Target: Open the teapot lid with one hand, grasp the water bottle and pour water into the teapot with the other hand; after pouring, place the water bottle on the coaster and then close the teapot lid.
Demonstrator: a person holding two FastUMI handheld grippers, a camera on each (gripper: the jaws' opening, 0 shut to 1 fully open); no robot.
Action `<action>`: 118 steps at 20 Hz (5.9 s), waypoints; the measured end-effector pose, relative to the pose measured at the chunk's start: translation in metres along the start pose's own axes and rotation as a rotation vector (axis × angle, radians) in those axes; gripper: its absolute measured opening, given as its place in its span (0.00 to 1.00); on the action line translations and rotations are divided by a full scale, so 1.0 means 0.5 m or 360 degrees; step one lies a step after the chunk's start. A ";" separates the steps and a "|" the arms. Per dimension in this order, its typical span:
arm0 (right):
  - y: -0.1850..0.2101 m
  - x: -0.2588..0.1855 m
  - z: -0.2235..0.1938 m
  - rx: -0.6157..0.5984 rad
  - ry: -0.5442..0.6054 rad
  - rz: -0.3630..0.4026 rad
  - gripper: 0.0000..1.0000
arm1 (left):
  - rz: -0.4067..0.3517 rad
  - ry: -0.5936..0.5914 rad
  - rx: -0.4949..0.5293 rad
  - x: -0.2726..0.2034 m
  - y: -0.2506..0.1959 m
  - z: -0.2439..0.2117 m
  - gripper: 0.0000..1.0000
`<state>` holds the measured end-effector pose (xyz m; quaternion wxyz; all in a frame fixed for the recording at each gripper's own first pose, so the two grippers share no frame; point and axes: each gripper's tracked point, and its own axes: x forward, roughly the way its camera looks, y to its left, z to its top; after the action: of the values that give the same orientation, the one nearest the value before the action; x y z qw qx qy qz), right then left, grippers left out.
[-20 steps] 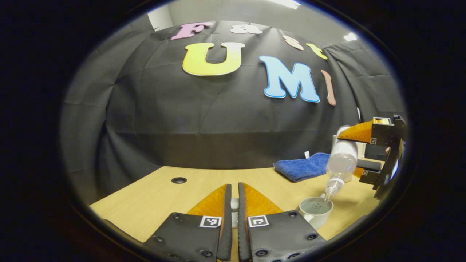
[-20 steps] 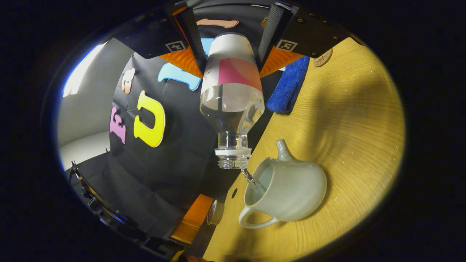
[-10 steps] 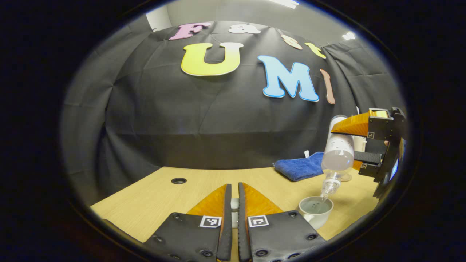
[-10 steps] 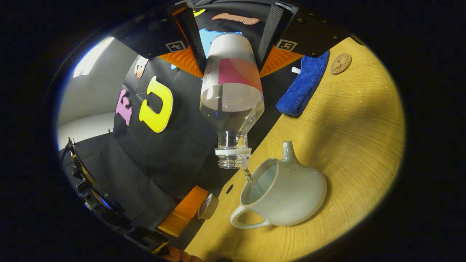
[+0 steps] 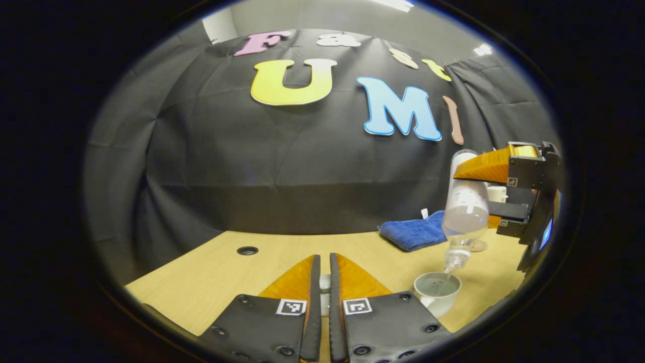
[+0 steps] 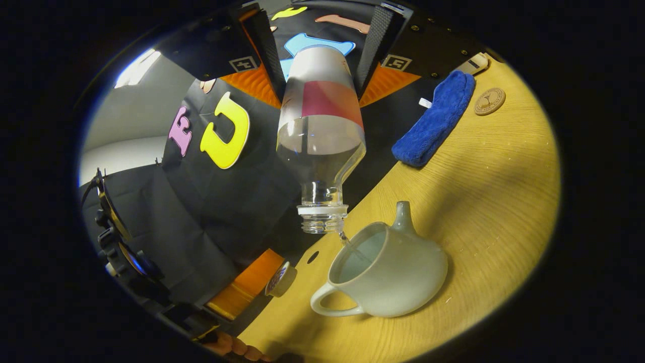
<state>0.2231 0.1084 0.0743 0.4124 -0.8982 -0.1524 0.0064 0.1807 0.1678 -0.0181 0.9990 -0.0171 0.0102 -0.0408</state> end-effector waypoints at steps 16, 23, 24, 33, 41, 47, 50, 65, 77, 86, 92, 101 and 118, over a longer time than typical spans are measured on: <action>-0.010 0.006 0.000 -0.0067 -0.0048 -0.0030 0.74 | 0.0001 -0.0005 0.0002 -0.001 -0.001 0.001 0.15; 0.053 -0.009 -0.006 0.0326 0.0007 0.0088 0.74 | 0.0021 -0.0027 -0.0011 -0.002 0.009 0.008 0.12; 0.072 -0.013 -0.002 0.0433 0.0027 0.0122 0.75 | 0.0026 -0.0029 -0.0012 -0.002 0.009 0.005 0.15; 0.160 -0.048 -0.012 0.1247 0.0182 0.0331 0.75 | 0.0066 -0.0028 0.0039 0.001 0.008 0.007 0.15; 0.190 -0.071 -0.051 0.1978 0.0355 0.0440 0.75 | 0.0058 -0.0023 0.0039 0.001 0.001 0.006 0.12; 0.224 -0.074 -0.104 0.2477 0.0514 0.0433 0.75 | 0.0062 -0.0018 0.0048 0.002 0.000 0.002 0.15; 0.251 -0.069 -0.135 0.2697 0.0600 0.0414 0.75 | 0.0062 -0.0019 0.0047 0.001 0.000 0.004 0.12; 0.379 -0.018 -0.183 0.3465 0.0901 0.0353 0.75 | 0.0059 -0.0020 0.0052 0.003 -0.003 0.004 0.15; 0.405 -0.022 -0.188 0.3621 0.0991 0.0333 0.77 | 0.0055 -0.0020 0.0053 0.003 -0.005 0.004 0.15; 0.378 -0.090 -0.166 0.3547 0.0997 0.0229 0.92 | 0.0057 -0.0022 0.0051 0.004 -0.010 0.005 0.15; 0.306 -0.176 -0.138 0.3420 0.0878 0.0080 0.93 | 0.0037 -0.0032 0.0052 0.001 -0.030 0.008 0.15; 0.246 -0.278 -0.089 0.3515 0.0811 0.0019 0.93 | -0.0077 -0.0139 -0.0078 -0.030 -0.107 0.071 0.16; 0.219 -0.321 -0.082 0.3568 0.0746 -0.0079 0.92 | -0.0278 0.0013 0.0143 -0.013 -0.273 0.008 0.15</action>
<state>0.1051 -0.0338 0.0015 0.9993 -0.0013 0.0019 -0.0371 0.1631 0.0327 -0.0092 0.9913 0.0271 0.0108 -0.1283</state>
